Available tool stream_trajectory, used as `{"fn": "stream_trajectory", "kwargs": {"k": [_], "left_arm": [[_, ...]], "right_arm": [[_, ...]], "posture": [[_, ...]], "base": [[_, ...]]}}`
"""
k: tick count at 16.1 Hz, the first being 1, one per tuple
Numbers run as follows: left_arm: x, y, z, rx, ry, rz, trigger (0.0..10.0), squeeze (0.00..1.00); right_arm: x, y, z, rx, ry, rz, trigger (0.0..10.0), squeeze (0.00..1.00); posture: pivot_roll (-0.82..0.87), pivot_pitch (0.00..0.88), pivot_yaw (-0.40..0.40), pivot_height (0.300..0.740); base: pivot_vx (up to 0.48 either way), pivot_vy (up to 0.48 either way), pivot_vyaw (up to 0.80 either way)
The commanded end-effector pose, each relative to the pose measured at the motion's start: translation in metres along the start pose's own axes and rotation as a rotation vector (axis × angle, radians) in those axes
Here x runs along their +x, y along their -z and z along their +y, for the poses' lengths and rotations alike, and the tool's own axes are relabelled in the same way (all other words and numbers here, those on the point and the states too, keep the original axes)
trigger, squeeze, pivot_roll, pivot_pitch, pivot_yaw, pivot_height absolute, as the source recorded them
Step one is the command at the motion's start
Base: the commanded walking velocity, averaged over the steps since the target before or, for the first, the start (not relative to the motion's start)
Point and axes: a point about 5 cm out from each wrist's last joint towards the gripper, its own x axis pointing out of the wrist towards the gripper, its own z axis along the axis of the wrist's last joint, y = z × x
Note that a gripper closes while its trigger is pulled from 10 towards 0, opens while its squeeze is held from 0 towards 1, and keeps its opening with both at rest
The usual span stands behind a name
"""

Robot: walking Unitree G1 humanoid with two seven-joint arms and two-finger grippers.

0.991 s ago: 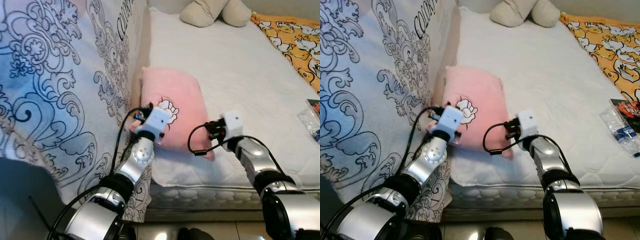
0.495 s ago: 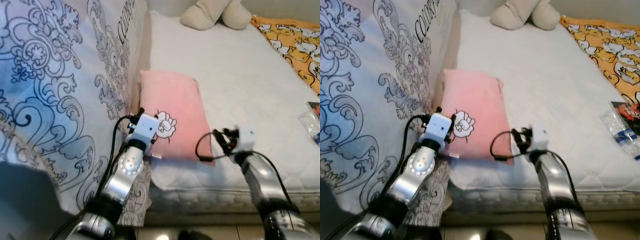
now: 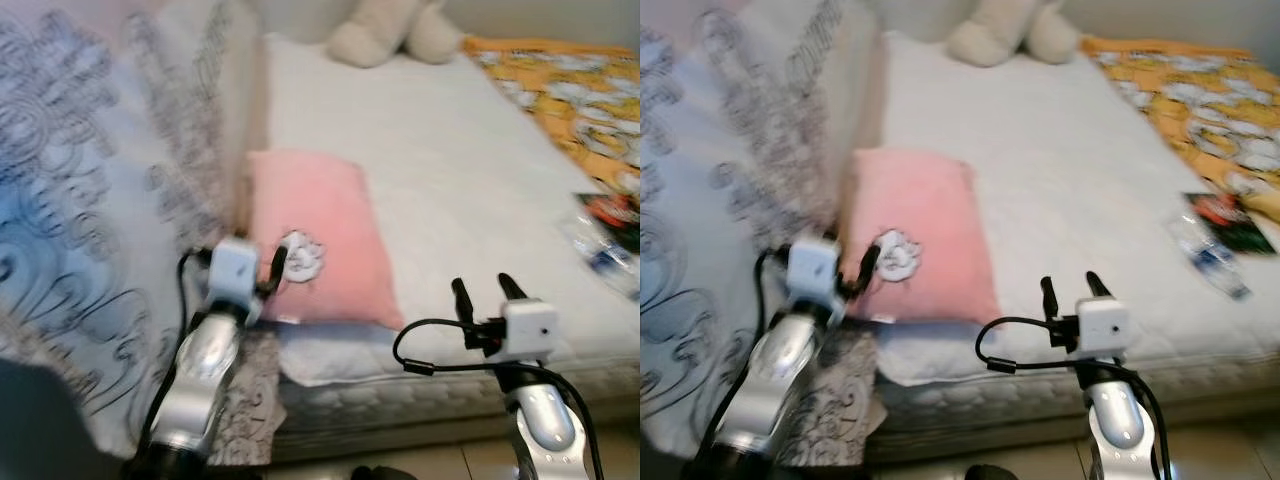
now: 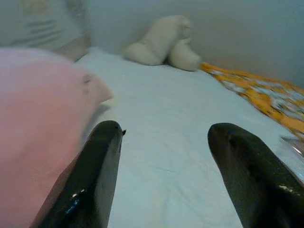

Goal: Clean up the room

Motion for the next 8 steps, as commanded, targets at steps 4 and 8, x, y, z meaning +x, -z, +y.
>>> {"fn": "stream_trajectory", "kwargs": {"k": [4,8], "left_arm": [[-0.008,0.014,0.015,-0.015,-0.027,0.052,10.0,1.0],[-0.002,0.011,0.016,0.05,-0.056,0.06,10.0,0.0]], "right_arm": [[0.002,0.018,-0.022,0.256,0.213,0.089,10.0,1.0],[0.009,0.012,-0.006,0.153,0.096,0.082,10.0,1.0]], "posture": [[-0.09,0.0,-0.021,0.74],[-0.09,0.0,-0.024,0.74]], "base": [[0.0,0.0,0.0],[0.0,0.0,0.0]]}}
